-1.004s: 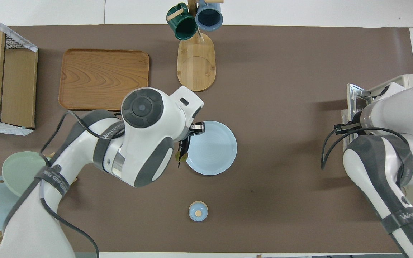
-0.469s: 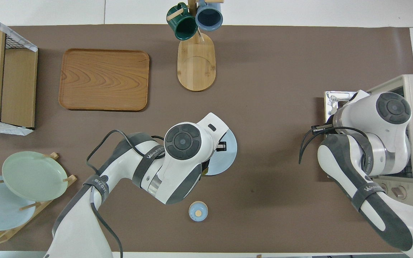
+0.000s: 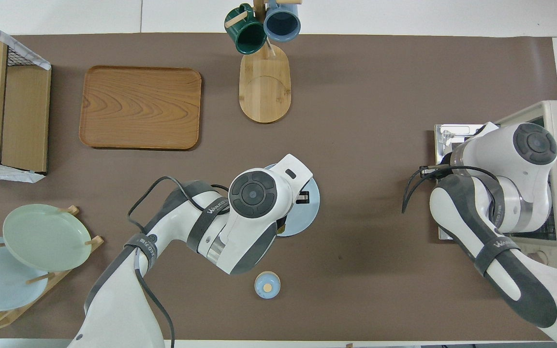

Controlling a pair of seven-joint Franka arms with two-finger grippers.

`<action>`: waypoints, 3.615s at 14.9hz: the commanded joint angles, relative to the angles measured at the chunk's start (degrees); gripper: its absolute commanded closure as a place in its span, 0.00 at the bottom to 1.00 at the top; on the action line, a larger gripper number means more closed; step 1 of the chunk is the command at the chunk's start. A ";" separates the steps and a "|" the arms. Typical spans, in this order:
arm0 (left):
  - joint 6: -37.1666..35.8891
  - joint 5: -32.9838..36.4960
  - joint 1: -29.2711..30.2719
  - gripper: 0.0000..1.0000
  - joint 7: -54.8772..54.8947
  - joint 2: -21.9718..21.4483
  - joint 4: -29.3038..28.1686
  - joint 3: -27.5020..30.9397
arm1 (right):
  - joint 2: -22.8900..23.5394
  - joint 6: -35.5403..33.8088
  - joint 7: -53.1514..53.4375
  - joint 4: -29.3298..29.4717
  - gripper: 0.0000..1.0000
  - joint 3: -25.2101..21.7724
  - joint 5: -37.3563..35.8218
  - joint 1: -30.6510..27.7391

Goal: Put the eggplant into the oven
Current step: 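Lower the eggplant onto the plate while the right gripper opens the oven door, then withdraw the left gripper to rest while the right gripper reaches the plate, then grasp the blue plate rim with the right gripper, then carry the plate with the eggplant toward the open oven with the right gripper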

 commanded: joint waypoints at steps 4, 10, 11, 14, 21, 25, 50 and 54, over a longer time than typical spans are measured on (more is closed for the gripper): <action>0.59 -0.93 -0.39 0.00 0.39 -0.43 -0.51 1.09 | -0.75 -0.38 3.20 1.72 1.00 -0.78 2.97 5.14; -8.79 -0.84 6.97 0.00 4.51 -3.94 3.60 1.44 | -0.66 -4.51 5.85 4.62 0.37 -0.86 2.88 6.64; -11.51 -0.84 9.00 0.00 5.83 -4.12 5.19 1.44 | -0.66 -4.51 5.50 4.71 0.37 -0.86 2.88 6.64; -19.34 -0.84 16.46 0.00 12.49 -4.74 10.28 1.61 | -0.14 -9.14 5.05 9.25 0.24 -0.08 2.53 10.30; -25.95 -0.23 29.04 0.00 23.58 -7.90 13.90 1.79 | 7.93 -15.24 31.91 23.94 0.03 0.01 0.96 28.85; -30.51 3.45 32.13 0.00 28.59 -11.93 13.82 2.14 | 18.04 -15.15 47.04 35.09 0.22 0.01 -2.03 39.24; -45.29 6.28 38.11 0.00 35.64 -20.12 13.55 -1.46 | 14.12 -35.36 39.98 35.66 1.00 0.01 -19.44 35.23; -45.64 6.19 37.93 0.00 35.29 -20.29 13.55 -1.29 | 1.21 -33.00 24.96 22.49 1.00 0.10 -19.01 21.09</action>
